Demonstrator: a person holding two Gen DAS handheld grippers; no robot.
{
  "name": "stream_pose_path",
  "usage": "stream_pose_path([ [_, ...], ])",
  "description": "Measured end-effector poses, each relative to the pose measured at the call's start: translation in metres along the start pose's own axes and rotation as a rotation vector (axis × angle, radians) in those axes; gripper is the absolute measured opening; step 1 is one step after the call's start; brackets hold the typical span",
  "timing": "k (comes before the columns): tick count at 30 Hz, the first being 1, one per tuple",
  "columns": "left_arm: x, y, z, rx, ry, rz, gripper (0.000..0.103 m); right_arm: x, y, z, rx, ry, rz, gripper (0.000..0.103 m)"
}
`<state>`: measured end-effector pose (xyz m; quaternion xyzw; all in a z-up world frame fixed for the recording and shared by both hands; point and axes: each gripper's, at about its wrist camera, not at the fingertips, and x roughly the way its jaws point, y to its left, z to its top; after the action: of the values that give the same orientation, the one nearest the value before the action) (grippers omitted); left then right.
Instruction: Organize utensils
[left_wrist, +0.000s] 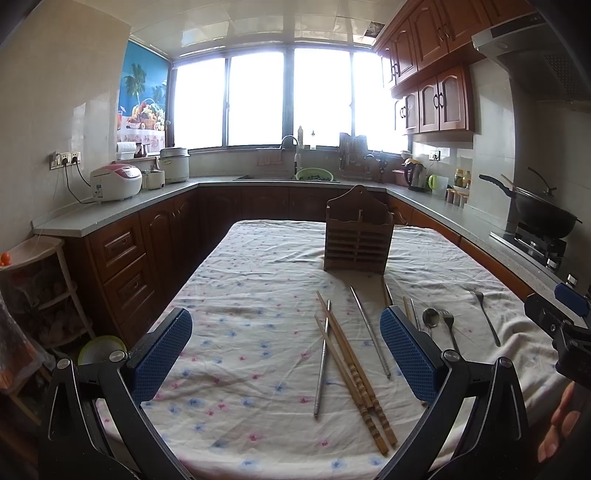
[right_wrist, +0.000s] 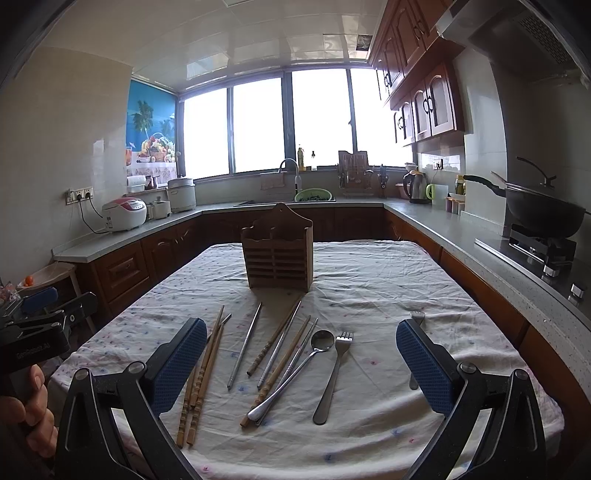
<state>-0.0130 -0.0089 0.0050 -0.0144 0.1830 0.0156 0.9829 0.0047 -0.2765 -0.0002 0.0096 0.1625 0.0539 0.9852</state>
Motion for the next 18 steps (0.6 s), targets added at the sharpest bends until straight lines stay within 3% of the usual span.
stream_pose_path([
  [18, 0.0018, 0.0008, 0.0019, 0.003, 0.003, 0.001, 0.103, 0.0002, 0.0038, 0.0038, 0.012, -0.007, 0.011, 0.103],
])
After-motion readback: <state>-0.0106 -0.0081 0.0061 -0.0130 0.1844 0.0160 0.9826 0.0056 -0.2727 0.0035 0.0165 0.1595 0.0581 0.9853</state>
